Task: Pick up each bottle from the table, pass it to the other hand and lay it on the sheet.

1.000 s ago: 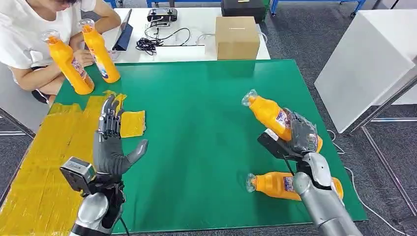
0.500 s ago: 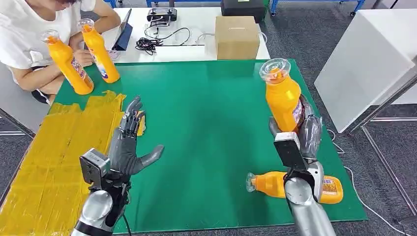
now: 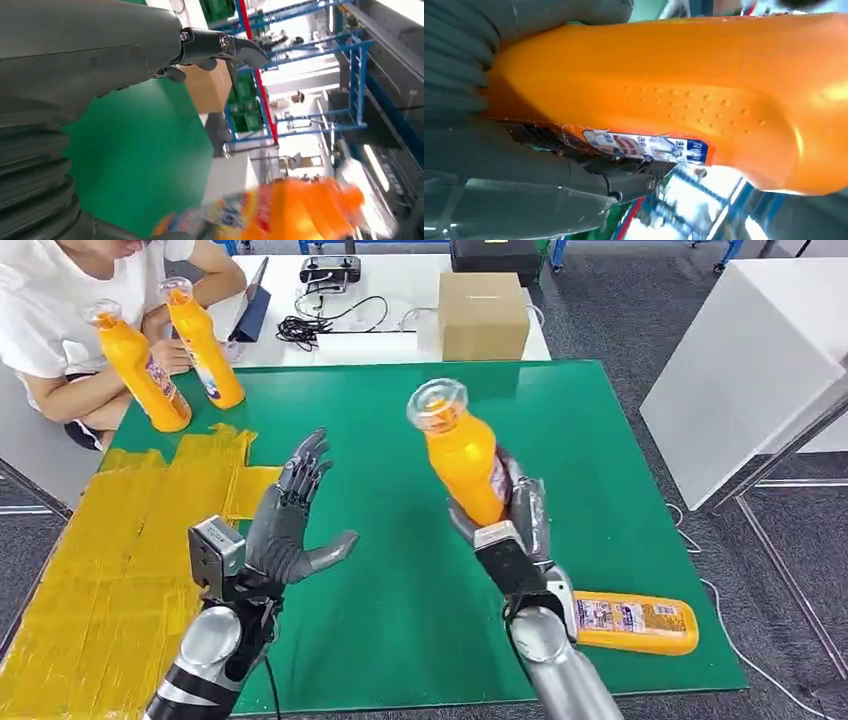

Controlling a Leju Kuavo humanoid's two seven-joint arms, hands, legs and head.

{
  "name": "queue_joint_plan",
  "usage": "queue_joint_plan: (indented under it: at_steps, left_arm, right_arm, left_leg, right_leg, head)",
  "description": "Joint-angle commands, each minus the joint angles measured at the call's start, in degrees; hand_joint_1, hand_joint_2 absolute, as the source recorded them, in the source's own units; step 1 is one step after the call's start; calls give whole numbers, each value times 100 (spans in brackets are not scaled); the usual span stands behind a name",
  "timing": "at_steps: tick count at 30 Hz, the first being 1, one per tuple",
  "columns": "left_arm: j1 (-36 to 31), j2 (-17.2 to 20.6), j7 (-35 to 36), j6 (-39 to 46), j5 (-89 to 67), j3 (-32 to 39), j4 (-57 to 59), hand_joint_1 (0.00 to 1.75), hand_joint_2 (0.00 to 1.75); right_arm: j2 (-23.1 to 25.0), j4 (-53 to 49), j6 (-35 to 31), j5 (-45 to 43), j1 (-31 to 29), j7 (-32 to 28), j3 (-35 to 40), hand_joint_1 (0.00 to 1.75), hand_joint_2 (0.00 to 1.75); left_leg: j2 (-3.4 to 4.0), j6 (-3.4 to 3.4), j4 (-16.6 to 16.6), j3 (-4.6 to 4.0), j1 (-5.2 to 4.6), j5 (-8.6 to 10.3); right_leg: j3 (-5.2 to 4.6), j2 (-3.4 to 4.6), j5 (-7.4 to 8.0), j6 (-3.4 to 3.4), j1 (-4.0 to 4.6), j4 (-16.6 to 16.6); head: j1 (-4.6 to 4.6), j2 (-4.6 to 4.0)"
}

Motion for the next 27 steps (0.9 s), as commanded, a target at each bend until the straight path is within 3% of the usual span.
queue_joint_plan:
  at_steps: [1,12,27]
  left_arm:
    - [-491,145,90,-157,275,-273,555,0,175]
    - [-628,132,108,-200,434,-343,662,0,175]
    - [-817,80,104,-261,953,-331,935,0,175]
  right_arm:
    - [262,1470,87,-43,-641,-151,730,175,175]
    - [473,1864,99,-82,-813,-297,1162,175,175]
    - [701,2026,-255,366,-1055,-340,2337,175,175]
  left_leg:
    - [21,-6,-6,25,4,-6]
    - [9,-5,-5,14,2,-1]
    - [11,-8,-2,22,3,-7]
  right_leg:
    - [22,17,1,0,4,-10]
    - [13,4,-1,0,2,-6]
    - [22,5,-6,0,3,-3]
  head:
    - [0,0]
    - [0,0]
    - [2,0]
